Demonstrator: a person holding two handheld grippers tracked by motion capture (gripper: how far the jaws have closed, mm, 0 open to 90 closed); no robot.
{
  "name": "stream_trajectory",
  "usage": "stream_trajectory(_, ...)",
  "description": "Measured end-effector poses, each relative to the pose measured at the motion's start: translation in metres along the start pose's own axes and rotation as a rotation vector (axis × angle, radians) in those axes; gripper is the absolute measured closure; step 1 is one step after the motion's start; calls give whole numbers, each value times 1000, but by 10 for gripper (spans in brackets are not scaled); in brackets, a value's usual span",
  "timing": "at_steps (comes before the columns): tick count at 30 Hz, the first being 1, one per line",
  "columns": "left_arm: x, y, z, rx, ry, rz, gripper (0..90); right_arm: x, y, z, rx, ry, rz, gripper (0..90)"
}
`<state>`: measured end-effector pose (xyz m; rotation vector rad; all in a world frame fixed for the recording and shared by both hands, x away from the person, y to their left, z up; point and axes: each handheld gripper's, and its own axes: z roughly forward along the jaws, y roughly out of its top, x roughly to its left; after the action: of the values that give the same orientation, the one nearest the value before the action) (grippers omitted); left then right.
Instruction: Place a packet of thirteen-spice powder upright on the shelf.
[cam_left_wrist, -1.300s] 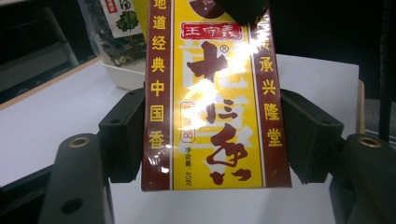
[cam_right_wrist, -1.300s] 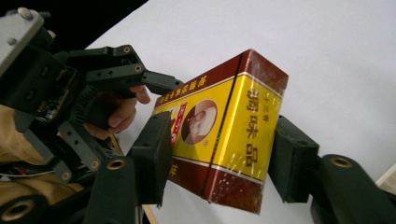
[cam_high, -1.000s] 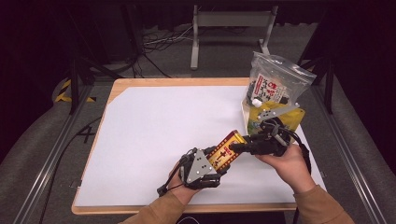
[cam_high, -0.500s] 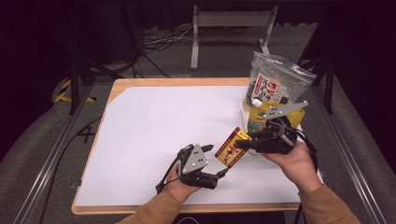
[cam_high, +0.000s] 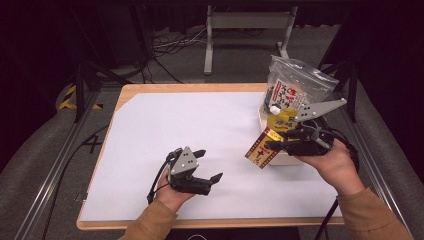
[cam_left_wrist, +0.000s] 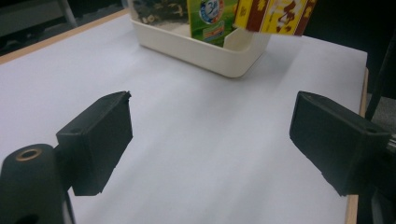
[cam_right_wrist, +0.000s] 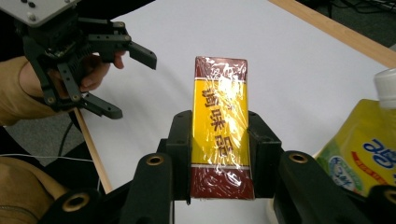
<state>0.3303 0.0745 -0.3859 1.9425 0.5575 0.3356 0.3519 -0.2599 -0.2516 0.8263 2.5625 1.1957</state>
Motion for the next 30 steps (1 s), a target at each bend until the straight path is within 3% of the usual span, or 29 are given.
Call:
stream_trajectory(6, 11, -4, -16, 35, 26, -8, 134, -6, 3, -6, 16, -17, -27, 680)
stream_trajectory(17, 30, -9, -41, 46, 55, -50, 129, -19, 4, -16, 50, -53, -104, 679)
stream_trajectory(22, 38, -11, -50, 44, 75, -66, 127, -26, 5, -20, 71, -64, -201, 679)
stream_trajectory(27, 47, -14, -59, 34, 94, -88, 127, -34, 6, -22, 94, -46, -243, 678)
stream_trajectory(29, 51, -15, -62, 30, 104, -95, 128, -43, 6, -22, 108, 4, -248, 678)
stream_trajectory(30, 52, -16, -63, 25, 108, -99, 128, -45, 5, -22, 110, 0, -253, 678)
